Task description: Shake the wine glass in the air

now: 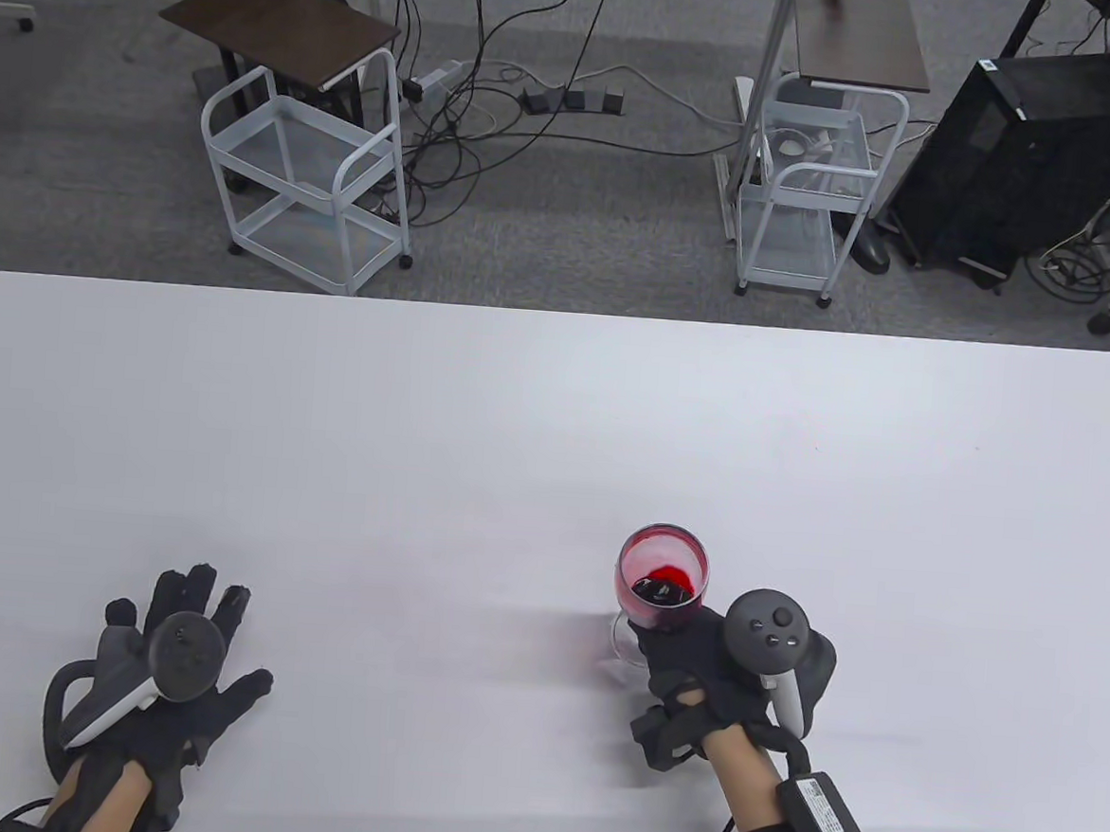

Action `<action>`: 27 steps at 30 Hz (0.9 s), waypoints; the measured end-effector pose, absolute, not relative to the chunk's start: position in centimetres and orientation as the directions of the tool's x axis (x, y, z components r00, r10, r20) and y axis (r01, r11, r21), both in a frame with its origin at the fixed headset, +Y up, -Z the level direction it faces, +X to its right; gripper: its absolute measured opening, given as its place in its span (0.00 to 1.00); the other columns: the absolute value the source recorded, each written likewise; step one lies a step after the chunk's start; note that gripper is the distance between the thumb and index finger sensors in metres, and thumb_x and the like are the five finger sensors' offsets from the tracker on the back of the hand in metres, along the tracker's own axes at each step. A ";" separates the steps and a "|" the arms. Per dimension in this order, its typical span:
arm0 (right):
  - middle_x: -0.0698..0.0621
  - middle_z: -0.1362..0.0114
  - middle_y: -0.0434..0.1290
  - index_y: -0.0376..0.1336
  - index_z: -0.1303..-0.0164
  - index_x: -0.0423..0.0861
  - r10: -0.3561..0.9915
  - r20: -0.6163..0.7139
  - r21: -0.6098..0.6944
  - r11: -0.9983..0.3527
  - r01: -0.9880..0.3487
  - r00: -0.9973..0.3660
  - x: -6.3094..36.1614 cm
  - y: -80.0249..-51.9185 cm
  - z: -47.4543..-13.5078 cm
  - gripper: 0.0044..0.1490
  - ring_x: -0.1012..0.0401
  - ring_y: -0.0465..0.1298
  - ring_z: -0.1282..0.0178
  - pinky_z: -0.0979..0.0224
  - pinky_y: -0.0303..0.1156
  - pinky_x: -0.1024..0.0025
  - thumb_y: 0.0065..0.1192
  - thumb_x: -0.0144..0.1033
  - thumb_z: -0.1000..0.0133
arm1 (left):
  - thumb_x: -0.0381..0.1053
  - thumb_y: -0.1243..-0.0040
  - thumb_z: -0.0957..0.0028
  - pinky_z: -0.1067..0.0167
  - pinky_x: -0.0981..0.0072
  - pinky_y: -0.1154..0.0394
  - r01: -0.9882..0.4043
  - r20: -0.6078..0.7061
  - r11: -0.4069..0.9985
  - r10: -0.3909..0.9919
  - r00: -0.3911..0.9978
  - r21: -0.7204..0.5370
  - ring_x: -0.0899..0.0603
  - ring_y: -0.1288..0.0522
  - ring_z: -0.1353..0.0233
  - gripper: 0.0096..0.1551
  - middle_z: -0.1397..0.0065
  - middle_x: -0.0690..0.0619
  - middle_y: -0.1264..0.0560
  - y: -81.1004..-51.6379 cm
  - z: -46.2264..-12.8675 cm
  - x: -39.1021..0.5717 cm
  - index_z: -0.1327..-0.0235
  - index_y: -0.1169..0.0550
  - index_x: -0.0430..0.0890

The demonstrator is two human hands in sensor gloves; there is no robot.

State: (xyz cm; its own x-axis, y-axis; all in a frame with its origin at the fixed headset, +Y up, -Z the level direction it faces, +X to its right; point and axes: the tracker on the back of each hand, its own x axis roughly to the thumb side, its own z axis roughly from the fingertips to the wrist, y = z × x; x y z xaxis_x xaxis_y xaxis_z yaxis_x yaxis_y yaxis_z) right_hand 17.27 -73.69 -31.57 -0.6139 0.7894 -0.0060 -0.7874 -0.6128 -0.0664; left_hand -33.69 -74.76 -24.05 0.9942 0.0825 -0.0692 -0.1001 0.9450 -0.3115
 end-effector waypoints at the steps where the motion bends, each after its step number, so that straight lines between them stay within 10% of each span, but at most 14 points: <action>1: 0.43 0.40 0.84 0.75 0.47 0.44 0.797 -0.016 -0.055 -0.603 -0.796 -0.604 17.3 -73.8 -31.5 0.26 0.52 0.87 0.58 0.44 0.78 0.47 0.74 0.40 0.53 | 0.78 0.48 0.50 0.27 0.38 0.76 -0.100 -0.069 0.946 0.083 0.994 -0.309 0.43 0.71 0.11 0.55 0.12 0.57 0.70 -74.7 -24.0 -33.7 0.16 0.55 0.62; 27: 0.43 0.41 0.84 0.76 0.47 0.44 0.787 0.025 -0.096 -0.613 -0.785 -0.617 16.9 -73.8 -30.8 0.26 0.53 0.88 0.59 0.44 0.78 0.47 0.75 0.41 0.54 | 0.78 0.48 0.50 0.27 0.38 0.76 -0.095 -0.080 0.943 0.073 0.994 -0.319 0.42 0.71 0.11 0.54 0.12 0.57 0.70 -74.8 -24.2 -33.8 0.16 0.54 0.62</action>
State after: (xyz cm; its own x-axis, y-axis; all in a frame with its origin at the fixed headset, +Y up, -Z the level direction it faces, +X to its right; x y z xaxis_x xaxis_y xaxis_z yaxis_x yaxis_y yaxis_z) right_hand 16.85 -73.77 -30.80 -0.6170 0.7866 0.0246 -0.7847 -0.6125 -0.0955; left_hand -33.81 -74.80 -24.23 0.9941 0.0731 -0.0804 -0.0952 0.9428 -0.3195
